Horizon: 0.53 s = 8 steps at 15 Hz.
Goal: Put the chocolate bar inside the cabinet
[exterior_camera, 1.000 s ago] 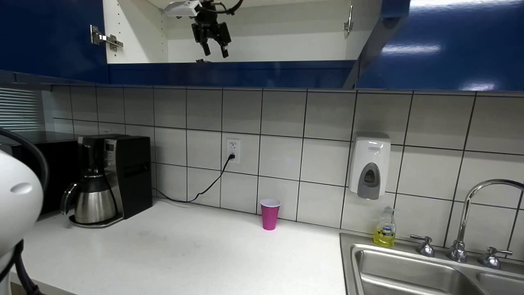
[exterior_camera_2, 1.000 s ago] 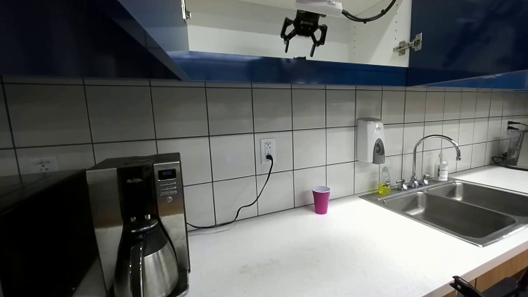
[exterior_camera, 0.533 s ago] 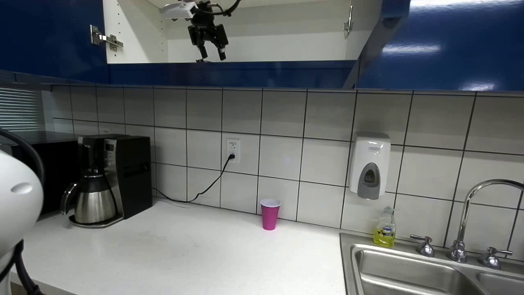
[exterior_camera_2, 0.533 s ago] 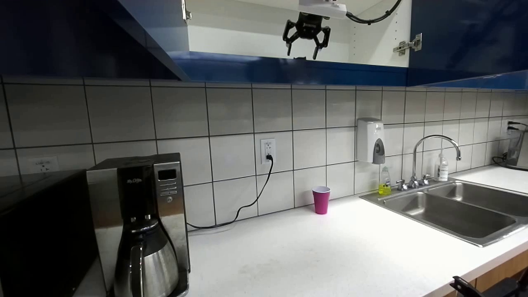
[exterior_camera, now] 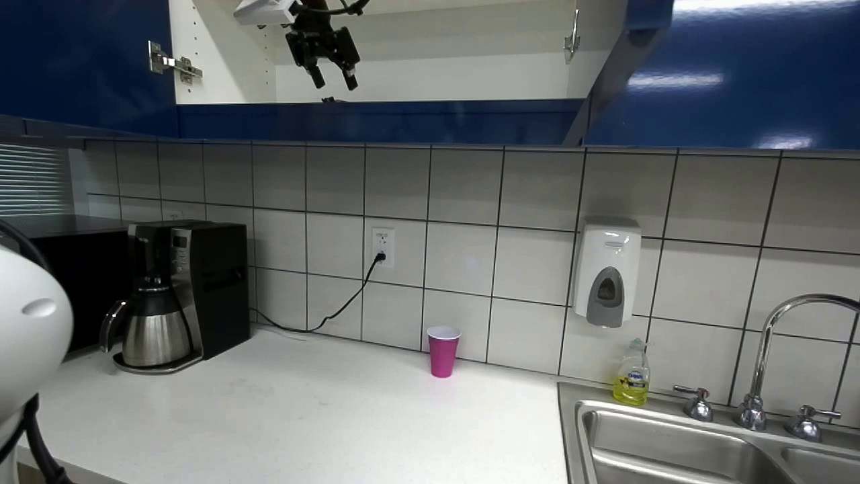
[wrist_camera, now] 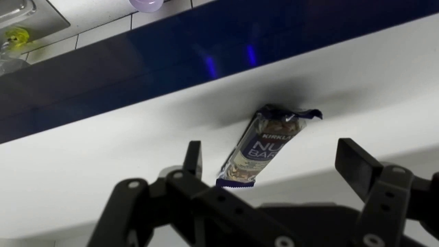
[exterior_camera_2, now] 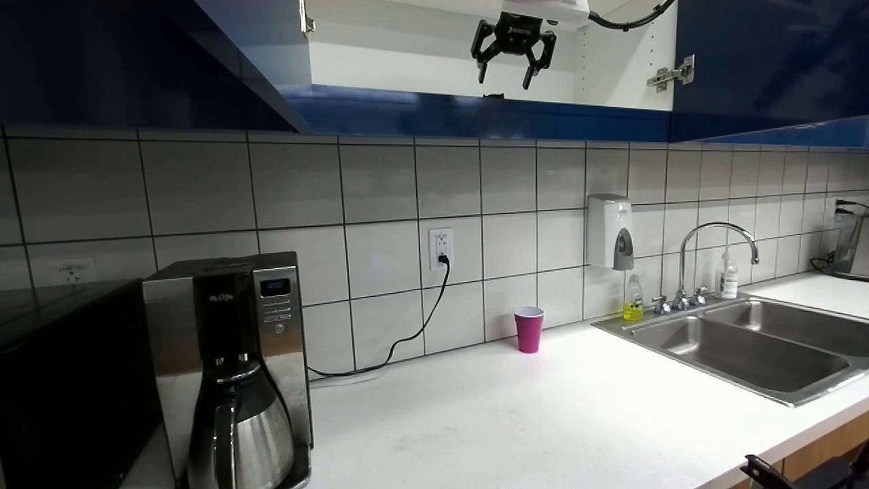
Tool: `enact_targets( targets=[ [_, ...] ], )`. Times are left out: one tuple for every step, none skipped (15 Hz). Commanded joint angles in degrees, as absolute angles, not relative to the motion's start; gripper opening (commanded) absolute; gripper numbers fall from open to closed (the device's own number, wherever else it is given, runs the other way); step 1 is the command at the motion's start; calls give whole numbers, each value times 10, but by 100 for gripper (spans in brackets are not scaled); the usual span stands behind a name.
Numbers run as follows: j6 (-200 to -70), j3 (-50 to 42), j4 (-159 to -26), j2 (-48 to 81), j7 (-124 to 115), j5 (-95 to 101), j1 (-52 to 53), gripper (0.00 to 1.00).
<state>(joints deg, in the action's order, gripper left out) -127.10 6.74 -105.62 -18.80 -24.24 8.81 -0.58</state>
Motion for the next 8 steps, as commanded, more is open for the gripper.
enact_targets(
  targets=[
    [-1312,79,-1129,-252,-256,104,-14,100],
    [-1317,82,-1142,-265,-255,104,-16,100],
    [-1323,83,-1155,-278,-252,102,-16,100],
    [-1329,86,-1167,-289,-253,101,-17,100],
    [-1333,89,-1180,-302,-251,101,-17,100],
    [-1338,92,-1193,-314,-251,101,-18,100],
    [-1346,93,-1209,-329,-247,99,-17,100],
    [-1352,96,-1223,-342,-246,98,-17,100]
  ],
)
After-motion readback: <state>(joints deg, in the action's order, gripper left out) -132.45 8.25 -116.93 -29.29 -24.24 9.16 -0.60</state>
